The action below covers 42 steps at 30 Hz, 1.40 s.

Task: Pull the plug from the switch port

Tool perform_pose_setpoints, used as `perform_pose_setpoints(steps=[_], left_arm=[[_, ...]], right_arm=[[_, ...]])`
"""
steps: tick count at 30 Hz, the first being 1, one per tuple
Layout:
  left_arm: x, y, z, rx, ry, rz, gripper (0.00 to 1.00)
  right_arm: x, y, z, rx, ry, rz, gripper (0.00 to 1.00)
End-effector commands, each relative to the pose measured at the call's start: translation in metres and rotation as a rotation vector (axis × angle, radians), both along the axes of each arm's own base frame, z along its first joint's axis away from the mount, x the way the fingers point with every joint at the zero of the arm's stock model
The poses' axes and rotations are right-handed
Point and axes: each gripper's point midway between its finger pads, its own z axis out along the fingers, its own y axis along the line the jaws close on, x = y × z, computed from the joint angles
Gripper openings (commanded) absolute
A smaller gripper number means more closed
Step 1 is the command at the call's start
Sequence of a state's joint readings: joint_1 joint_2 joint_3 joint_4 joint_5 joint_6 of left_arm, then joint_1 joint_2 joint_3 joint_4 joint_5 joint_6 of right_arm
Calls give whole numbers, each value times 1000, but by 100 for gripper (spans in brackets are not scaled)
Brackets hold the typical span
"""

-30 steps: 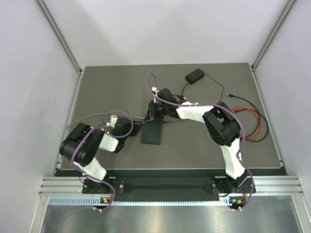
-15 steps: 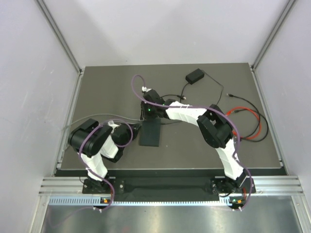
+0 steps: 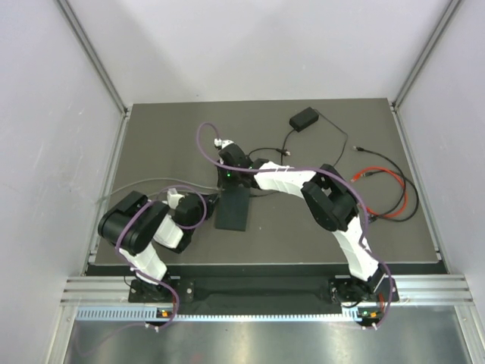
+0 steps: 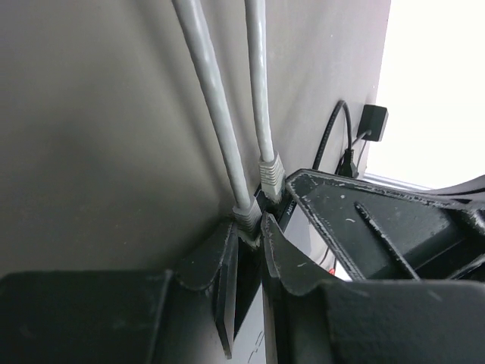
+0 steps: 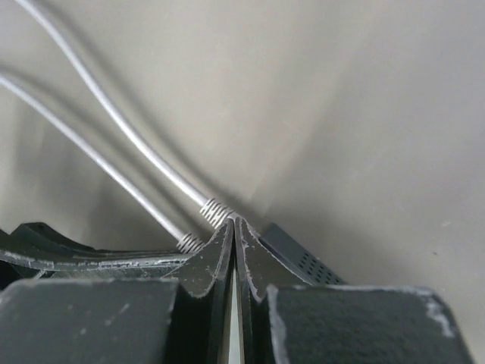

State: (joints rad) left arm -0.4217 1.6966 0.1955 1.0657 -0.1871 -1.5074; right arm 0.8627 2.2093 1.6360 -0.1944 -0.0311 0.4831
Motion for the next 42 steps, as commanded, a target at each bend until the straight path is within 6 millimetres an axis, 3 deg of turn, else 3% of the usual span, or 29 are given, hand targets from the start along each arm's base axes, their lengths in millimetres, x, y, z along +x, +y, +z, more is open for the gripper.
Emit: perform_pose_setpoints(steps=[1,4,6,9,17,19,23,31,33,35,36,37,39,42], left_arm=[[1,30,-16,69,55,130,0],[6,32,-16,45,70,161,0],[7,38,-15,28,72,204,0],[12,46,-11,20,62,241,0],[20,77,15,52,-25,367,0],[24,73,23,53,-56,345,0],[34,42,44,135,-179,139,0],[32,30,47,306,-217,-17,0],[26,36,40,290,-177,21,0],[24,40,37,252,-153,52,0],[22,41,34,245,-146,60,0],[21,42,35,235,-156,72,0],[18,45,32,219,-148,88,0],[18,47,29,196,-142,109,0]], right_arm=[[-29,-38,-65,-231,64,79,1],[-31,-41,-74,-294,49,128,0],[-31,-54,-82,-349,37,117,0],[-30,-65,-79,-392,-27,107,0],[-32,-72,-76,-430,-96,181,0],[-29,-71,-72,-433,-120,206,0],[-19,-66,-67,-433,-128,235,0],[4,-59,-35,-356,-112,194,5],[1,-63,-17,-326,-90,150,12],[-2,-68,13,-289,-103,103,20],[-11,-76,11,-280,-57,54,25],[-15,-81,15,-263,-38,26,42],[-36,-87,24,-174,28,1,65],[-56,-101,29,-78,99,-47,70]])
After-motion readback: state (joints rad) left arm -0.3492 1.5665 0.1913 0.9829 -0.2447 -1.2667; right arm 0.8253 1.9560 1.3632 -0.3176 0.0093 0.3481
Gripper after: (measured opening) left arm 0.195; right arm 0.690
